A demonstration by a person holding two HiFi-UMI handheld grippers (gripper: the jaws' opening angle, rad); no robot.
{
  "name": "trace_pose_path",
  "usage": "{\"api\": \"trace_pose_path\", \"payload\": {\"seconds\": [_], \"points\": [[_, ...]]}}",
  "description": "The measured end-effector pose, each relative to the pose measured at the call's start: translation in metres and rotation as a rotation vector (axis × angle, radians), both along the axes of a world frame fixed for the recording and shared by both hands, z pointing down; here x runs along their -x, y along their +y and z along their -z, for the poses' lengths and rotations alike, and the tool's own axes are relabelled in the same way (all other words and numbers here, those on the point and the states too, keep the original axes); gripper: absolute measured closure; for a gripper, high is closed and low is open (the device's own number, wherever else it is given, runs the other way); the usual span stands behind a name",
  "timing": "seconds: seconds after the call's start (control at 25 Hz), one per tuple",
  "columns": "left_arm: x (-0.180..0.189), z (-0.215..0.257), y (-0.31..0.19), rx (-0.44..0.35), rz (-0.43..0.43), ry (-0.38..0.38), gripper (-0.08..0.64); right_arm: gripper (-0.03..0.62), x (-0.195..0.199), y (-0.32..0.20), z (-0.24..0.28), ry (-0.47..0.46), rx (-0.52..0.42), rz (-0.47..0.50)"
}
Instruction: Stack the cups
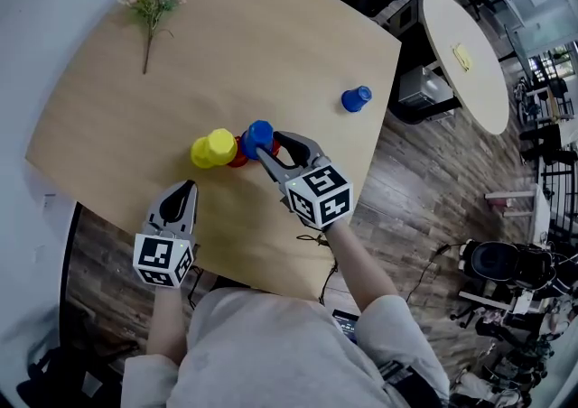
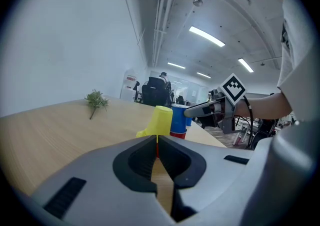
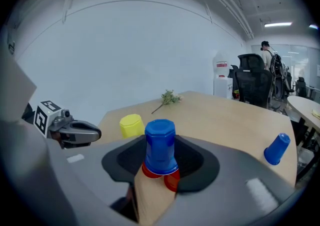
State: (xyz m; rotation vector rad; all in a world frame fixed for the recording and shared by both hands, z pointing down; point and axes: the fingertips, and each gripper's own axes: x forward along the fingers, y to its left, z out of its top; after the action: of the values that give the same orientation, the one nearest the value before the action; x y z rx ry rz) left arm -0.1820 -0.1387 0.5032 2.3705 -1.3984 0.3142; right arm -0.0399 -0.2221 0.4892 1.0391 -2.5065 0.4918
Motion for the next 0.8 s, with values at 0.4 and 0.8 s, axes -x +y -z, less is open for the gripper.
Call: {"api": "trace_pose_path", "payload": {"seconds": [0.4,0.8], "points": [[0.006,-0.002,0.005,0.006,0.019,-0.002,0.543,0.403,0.004,0.004,-0.008,0.054,-0.010,0.017],[-0.005,-0.007,0.006,0.011,0.015,-0.001,0.543,0.382,-0.029,-0.002,0.022,-0.044,-0.028,-0.035]]}}
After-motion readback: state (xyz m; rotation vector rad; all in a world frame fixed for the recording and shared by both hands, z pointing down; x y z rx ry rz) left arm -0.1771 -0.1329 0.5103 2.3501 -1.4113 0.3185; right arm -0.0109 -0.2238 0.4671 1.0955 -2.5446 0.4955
